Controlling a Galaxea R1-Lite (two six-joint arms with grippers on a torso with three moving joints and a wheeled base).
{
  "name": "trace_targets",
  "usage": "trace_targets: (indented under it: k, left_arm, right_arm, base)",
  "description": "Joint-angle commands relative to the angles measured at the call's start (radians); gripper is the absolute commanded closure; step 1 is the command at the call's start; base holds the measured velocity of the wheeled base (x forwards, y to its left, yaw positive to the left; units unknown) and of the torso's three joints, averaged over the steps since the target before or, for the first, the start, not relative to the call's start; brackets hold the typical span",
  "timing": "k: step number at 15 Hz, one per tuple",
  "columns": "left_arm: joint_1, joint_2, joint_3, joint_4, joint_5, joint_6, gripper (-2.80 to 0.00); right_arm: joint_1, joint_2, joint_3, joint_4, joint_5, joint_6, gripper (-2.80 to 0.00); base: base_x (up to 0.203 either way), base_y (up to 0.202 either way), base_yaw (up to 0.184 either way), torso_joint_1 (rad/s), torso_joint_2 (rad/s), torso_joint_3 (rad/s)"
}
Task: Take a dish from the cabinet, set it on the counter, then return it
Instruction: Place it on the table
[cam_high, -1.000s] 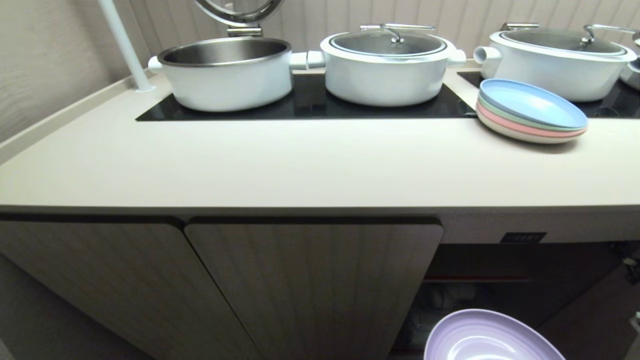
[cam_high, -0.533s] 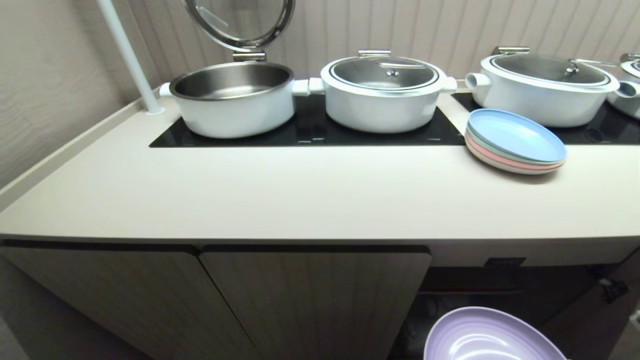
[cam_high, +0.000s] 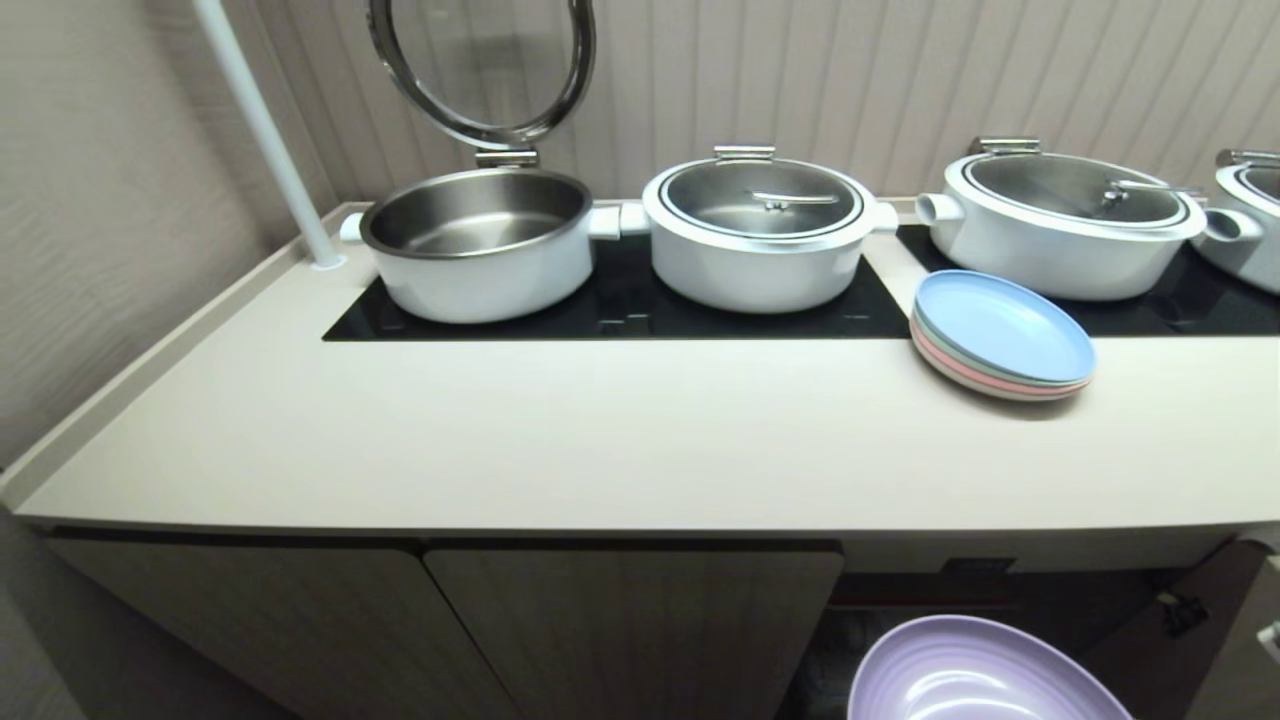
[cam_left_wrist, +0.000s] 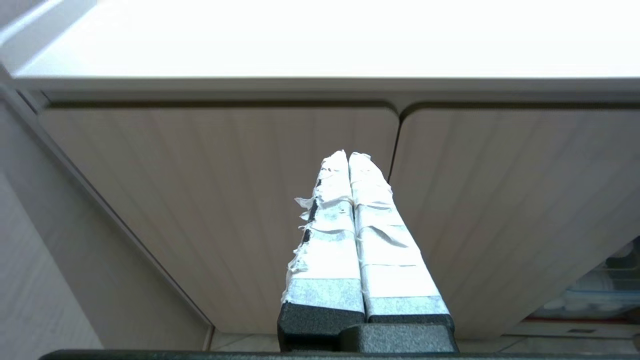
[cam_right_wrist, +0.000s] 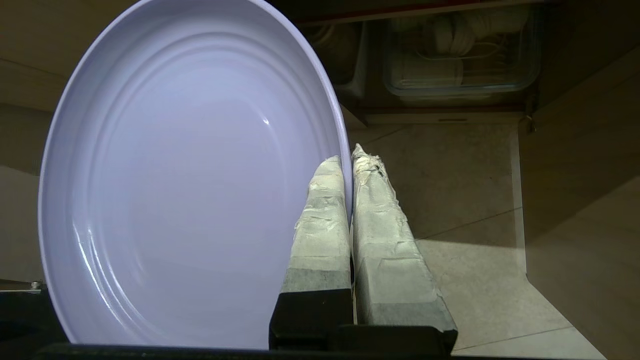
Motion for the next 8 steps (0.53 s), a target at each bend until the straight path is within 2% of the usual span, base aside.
trace_targets:
  k: [1,5,8]
  left_arm:
    - [0.0,0.0,0.0,0.0,0.0,-0.001,0.0]
    - [0.0,0.0,0.0,0.0,0.001,-0.001,0.0]
    - [0.0,0.0,0.0,0.0,0.0,-0.001,0.0]
  right_arm:
    - [0.0,-0.002,0.0,-0.003,0.001,0.001,0.0]
    - [0.0,-0.004,0.0,-0.004,0.001,0.001,0.0]
    - [0.0,-0.005,0.0,-0.007,0.0,0.001,0.0]
  base:
    - [0.0,0.0,0.0,0.173,-0.36,-0.198]
    - [0.0,0.0,0.0,0.174,-0.35,-0.178]
    - [0.0,0.0,0.0,0.017,-0.04,-0.017]
